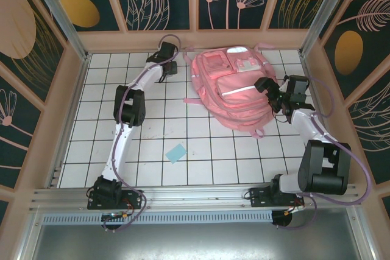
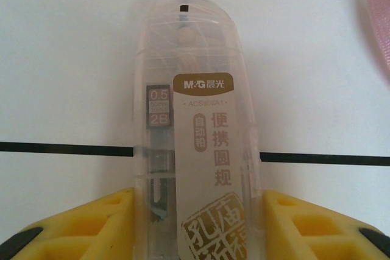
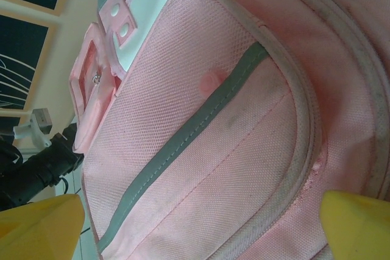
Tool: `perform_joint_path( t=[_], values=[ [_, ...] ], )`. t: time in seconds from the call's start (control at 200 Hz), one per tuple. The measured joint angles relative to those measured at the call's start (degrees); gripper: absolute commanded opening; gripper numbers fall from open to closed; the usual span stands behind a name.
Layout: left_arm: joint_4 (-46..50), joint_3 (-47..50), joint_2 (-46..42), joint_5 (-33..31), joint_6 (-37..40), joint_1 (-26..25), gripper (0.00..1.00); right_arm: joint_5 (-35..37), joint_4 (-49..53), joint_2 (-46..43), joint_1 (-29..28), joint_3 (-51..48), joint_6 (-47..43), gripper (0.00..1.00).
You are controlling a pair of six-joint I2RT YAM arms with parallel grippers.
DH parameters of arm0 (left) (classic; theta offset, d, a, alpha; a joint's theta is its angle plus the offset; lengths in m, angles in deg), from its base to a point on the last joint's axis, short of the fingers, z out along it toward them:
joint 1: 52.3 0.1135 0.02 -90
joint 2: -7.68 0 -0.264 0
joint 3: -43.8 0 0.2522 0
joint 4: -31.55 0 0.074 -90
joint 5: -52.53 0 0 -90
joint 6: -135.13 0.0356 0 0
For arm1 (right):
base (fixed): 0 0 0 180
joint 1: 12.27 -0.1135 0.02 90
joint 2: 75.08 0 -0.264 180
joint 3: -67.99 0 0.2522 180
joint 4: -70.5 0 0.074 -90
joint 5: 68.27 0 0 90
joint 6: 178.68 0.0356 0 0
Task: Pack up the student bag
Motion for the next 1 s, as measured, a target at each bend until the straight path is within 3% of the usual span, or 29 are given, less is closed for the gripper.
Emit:
perform_joint_path(
  t=[0.3, 0.48, 0.64, 0.785, 1.001],
  values=[
    [-4.4, 16.7, -10.7, 2.6, -0.4, 0.0, 0.50, -0.2, -0.4, 2.8, -4.0, 3.2, 0.3, 0.99],
    [-10.4, 31.2, -24.5, 11.3, -2.0, 0.0, 0.50, 0.4, -0.3, 5.9, -9.2, 9.4, 0.2, 0.99],
    [-22.3, 48.1, -40.8, 21.7, -3.3, -0.5, 0.50, 0.5, -0.2, 8.4, -13.7, 14.5, 0.1, 0.93],
    [-29.6, 57.0, -50.4, 27.1, -2.2, -3.0, 0.50, -2.7, 0.0, 9.8, -16.1, 17.8, 0.1, 0.89],
    [-31.0, 61.7, -55.2, 27.5, 2.5, -9.0, 0.50, -8.9, 2.9, 10.4, -20.2, 22.0, -0.5, 0.89]
  ],
)
